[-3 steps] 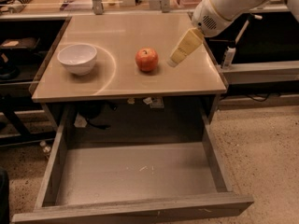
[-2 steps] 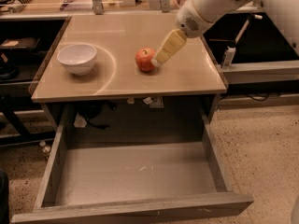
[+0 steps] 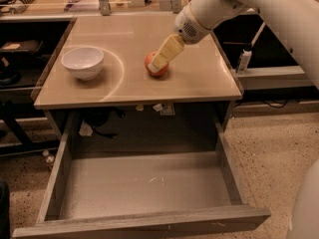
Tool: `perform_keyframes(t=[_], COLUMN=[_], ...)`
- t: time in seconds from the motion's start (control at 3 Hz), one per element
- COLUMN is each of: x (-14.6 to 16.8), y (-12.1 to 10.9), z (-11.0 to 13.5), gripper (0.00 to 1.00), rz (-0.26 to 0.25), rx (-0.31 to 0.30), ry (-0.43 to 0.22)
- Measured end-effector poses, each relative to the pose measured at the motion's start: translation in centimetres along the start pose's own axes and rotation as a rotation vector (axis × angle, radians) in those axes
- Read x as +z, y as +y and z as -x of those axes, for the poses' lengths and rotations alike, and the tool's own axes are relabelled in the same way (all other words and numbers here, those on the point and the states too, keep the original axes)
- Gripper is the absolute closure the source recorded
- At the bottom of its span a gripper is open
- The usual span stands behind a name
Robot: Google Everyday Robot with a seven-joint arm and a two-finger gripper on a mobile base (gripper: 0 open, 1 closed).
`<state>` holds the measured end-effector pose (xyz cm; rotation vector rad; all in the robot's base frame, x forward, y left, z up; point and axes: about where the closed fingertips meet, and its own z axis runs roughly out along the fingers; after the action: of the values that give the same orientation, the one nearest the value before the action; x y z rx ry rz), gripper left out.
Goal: Place apple into top drawer
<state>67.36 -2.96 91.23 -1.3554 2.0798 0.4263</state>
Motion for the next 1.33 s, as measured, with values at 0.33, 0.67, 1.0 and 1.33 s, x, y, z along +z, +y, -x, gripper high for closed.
perform_keyframes(t=[0.33, 0.67, 1.0, 1.33], x=[1.8, 3.3, 4.5, 7.1], y=[-0.4, -1.0, -1.3, -3.3], z=[0.4, 0.6, 0.5, -1.0], gripper=[0.0, 0.0, 0.0, 0.0], rz=[0.003, 0.002, 0.001, 0.013], rx=[0.012, 0.019, 0.012, 0.039], ry=[0.027, 0.043, 0.066, 0.063])
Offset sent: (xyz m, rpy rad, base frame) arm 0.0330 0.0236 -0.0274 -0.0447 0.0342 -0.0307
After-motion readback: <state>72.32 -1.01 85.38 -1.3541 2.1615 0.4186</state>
